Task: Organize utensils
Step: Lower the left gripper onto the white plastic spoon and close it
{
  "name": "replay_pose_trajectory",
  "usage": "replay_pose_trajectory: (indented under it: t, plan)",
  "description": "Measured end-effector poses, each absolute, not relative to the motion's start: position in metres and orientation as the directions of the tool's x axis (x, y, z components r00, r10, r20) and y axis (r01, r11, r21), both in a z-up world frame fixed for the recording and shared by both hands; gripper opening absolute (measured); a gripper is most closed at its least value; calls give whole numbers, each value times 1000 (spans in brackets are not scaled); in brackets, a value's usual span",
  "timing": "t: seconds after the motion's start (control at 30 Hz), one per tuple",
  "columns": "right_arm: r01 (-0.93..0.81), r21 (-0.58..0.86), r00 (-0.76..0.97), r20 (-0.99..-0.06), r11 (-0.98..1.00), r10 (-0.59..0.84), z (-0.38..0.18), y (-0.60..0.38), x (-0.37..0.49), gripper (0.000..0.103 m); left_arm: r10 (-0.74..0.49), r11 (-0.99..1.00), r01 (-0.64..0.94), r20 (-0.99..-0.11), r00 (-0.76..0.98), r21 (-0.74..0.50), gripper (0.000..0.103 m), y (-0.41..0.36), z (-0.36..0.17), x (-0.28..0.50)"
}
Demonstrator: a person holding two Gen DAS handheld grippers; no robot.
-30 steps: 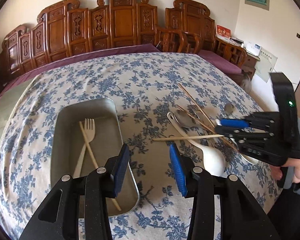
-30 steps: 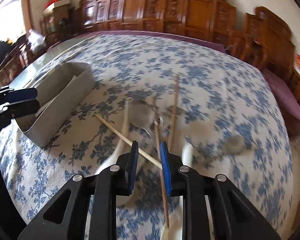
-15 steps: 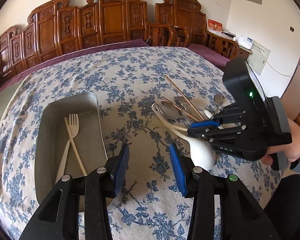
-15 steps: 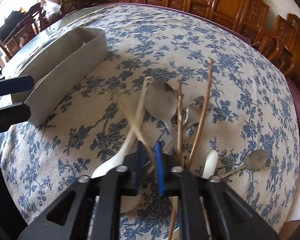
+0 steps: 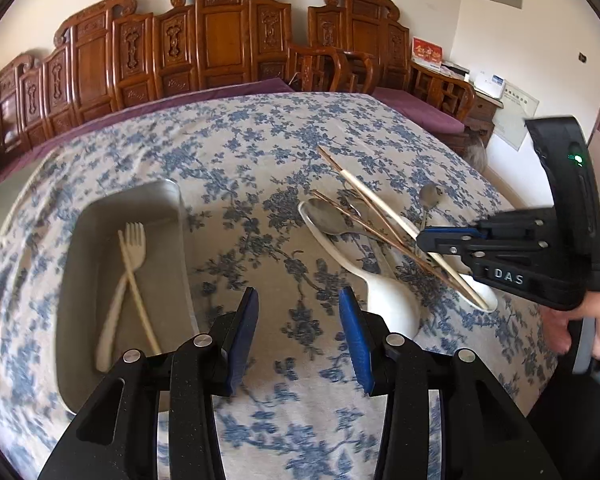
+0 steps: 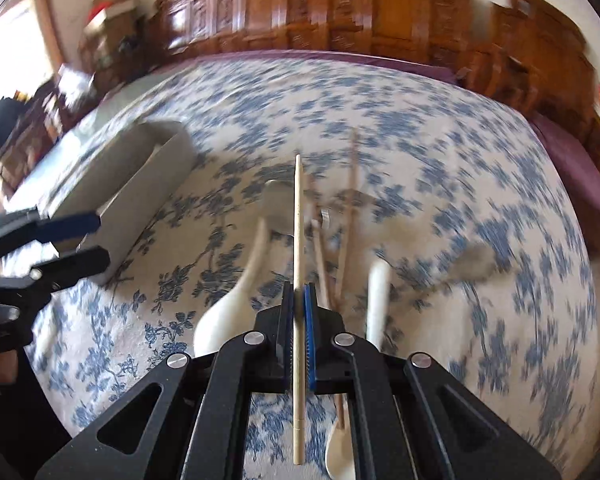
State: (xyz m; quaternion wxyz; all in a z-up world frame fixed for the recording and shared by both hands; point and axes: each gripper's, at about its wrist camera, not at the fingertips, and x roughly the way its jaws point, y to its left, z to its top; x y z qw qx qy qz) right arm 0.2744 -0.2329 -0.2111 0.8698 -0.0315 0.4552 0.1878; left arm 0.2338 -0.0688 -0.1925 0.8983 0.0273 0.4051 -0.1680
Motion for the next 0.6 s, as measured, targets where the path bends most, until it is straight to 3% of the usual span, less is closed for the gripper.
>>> replay_pose_trajectory:
  t: [0.3, 0.6]
  plan:
    - [-247, 133, 555, -792, 960, 253, -229, -270, 274, 6, -305, 924, 373, -749, 589, -83, 40, -98, -203, 236]
    - [-257, 168, 580, -761, 952, 291, -223, -279, 277, 6, -349, 907, 397, -774, 529, -138, 40, -124, -223, 258]
